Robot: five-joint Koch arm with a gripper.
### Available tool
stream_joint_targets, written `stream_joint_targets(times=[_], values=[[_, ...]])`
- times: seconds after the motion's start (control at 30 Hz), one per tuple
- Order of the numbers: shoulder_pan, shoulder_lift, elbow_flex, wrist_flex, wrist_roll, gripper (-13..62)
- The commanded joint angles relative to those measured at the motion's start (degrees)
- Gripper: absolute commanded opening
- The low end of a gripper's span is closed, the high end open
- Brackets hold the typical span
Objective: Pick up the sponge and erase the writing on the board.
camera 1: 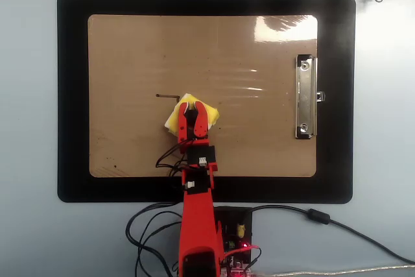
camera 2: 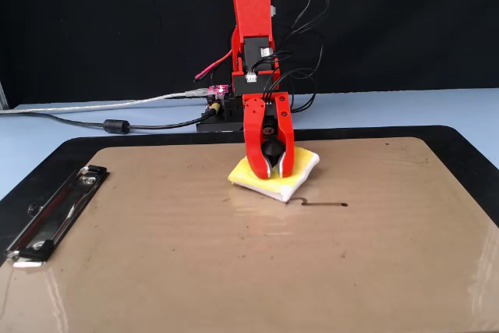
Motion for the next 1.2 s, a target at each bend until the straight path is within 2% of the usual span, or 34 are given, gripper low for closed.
stream_joint_targets(times=[0.0, 0.07, 0.13, 0.3, 0.37, 0.43, 0.57, 0.67, 0.83, 0.9, 0.97, 1.17], values=[[-0.53, -8.88, -8.96, -1.14, -1.49, -7.8], [-0.7, -14.24, -14.68, -0.88, -1.49, -7.8], [-1.41, -13.71, -15.47, -0.62, -1.49, -7.8], [-3.6, 4.57, 3.87, -0.26, -2.46, -7.8], [-5.36, 8.0, 5.98, -0.26, -4.04, -7.8], [-6.86, 3.87, 4.31, -0.88, -5.45, -7.9], [-8.17, -11.16, -11.78, -0.62, -6.15, -7.9], [-9.32, -13.97, -15.82, -0.26, -6.15, -7.8], [-9.67, 2.37, 2.37, -0.26, -6.06, -7.8], [-10.46, 5.54, 4.48, -0.35, -6.06, -7.8], [-12.04, 1.49, 2.46, -0.88, -6.15, -7.8], [-13.1, -21.97, -23.47, -0.35, -6.24, -7.8]])
